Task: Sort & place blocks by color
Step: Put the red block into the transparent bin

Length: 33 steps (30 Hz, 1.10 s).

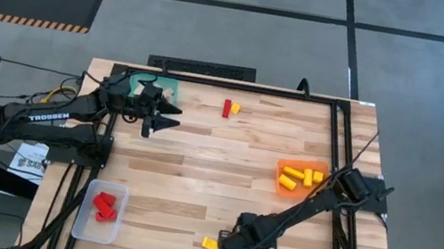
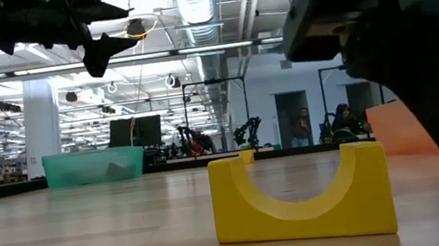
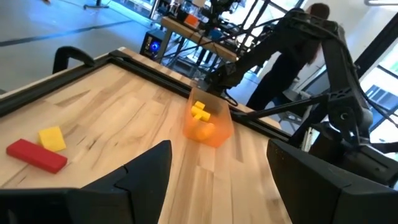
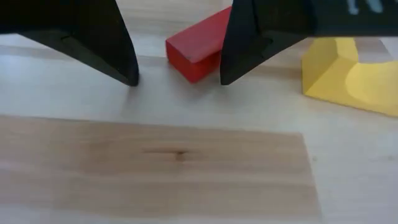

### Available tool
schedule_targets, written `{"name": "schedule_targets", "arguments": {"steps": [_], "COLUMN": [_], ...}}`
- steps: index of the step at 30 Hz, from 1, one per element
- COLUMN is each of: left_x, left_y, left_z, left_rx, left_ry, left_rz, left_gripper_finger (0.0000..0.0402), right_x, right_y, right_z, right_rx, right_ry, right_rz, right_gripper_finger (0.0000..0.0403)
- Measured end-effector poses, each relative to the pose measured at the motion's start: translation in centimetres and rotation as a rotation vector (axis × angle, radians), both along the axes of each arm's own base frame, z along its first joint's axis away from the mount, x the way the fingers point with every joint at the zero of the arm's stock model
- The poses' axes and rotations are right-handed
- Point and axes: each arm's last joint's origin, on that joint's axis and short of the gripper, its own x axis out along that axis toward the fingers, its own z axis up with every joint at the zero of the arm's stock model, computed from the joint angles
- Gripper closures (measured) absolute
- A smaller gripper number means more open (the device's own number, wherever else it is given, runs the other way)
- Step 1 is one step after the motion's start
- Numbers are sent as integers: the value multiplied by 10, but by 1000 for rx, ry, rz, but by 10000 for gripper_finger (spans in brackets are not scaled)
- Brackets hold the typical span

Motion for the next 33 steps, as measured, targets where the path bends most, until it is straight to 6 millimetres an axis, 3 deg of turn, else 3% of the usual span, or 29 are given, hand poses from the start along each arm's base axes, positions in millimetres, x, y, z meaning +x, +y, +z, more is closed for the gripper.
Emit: {"name": "schedule_targets", "arguments": {"steps": [6, 11, 16, 20, 23, 26, 29, 33], "left_x": [0, 0, 0, 0, 0, 0, 0, -1], "left_y": [0, 0, 0, 0, 0, 0, 0, -5], "left_z": [0, 0, 0, 0, 1, 1, 1, 2], "left_rx": [-5, 4, 29, 29, 30, 31, -3, -67], "left_ry": [1, -2, -1, -1, -9, -8, -11, -13], "left_rz": [-16, -17, -12, -11, -11, -12, -9, -40], "left_gripper_finger": [150, 150, 150, 150, 150, 150, 150, 150], "right_x": [7, 0, -1, -3, -6, -13, -21, -34], "right_y": [5, -11, -35, -54, -65, -67, -52, -20], "right_z": [-4, 5, 32, 60, 89, 111, 125, 120], "right_rx": [10, -93, -174, -236, -275, -357, -416, -445], "right_ry": [41, 105, 71, -19, -150, -278, -424, -513], "right_rz": [-2, -18, 10, 134, 330, 670, 1068, 1541], "right_gripper_finger": [172, 202, 196, 178, 168, 166, 168, 171]}}
